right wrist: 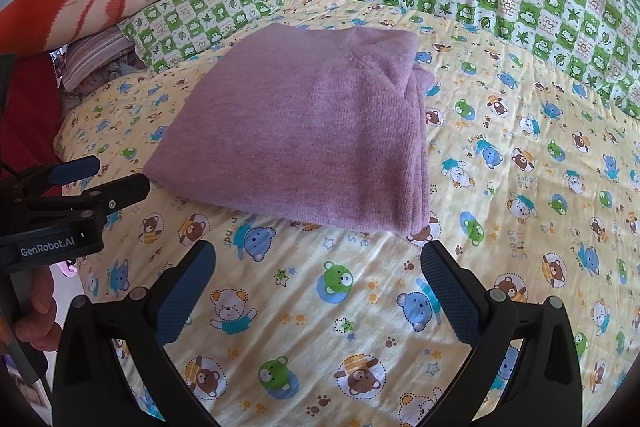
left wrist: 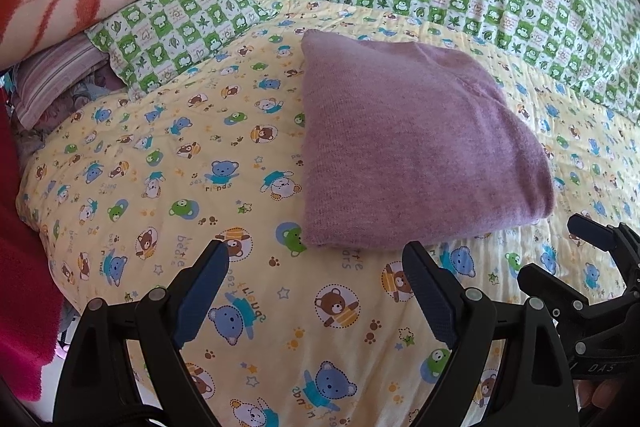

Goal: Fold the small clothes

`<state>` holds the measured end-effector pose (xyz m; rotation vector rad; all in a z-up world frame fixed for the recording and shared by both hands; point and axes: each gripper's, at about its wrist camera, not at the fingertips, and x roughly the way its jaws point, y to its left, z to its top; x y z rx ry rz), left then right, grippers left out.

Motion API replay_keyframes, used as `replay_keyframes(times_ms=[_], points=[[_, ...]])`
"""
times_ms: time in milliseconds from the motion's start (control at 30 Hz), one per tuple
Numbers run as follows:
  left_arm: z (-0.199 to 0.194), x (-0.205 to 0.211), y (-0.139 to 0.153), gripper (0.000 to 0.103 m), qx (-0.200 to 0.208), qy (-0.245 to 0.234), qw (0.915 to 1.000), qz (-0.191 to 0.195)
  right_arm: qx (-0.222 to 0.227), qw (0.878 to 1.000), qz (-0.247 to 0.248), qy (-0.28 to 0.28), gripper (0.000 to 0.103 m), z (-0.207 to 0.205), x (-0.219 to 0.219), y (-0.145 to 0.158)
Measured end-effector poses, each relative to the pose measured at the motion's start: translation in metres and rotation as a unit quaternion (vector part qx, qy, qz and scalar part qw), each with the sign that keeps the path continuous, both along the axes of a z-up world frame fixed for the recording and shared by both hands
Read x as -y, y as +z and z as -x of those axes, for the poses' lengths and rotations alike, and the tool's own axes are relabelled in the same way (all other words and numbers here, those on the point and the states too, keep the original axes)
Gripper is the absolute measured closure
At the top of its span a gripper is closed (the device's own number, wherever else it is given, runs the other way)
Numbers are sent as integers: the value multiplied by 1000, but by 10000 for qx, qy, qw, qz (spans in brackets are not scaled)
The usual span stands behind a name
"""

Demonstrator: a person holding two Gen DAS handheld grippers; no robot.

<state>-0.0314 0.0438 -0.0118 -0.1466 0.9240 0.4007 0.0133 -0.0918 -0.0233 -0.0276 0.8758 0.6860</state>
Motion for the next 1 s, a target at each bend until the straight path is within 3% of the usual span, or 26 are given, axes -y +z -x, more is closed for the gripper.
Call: replay_keyframes(times_ms=[1000], points=[[-9,-1,4,13,-22,-134,9999,15,25,9998,-168,-136,1,-7,4,15]])
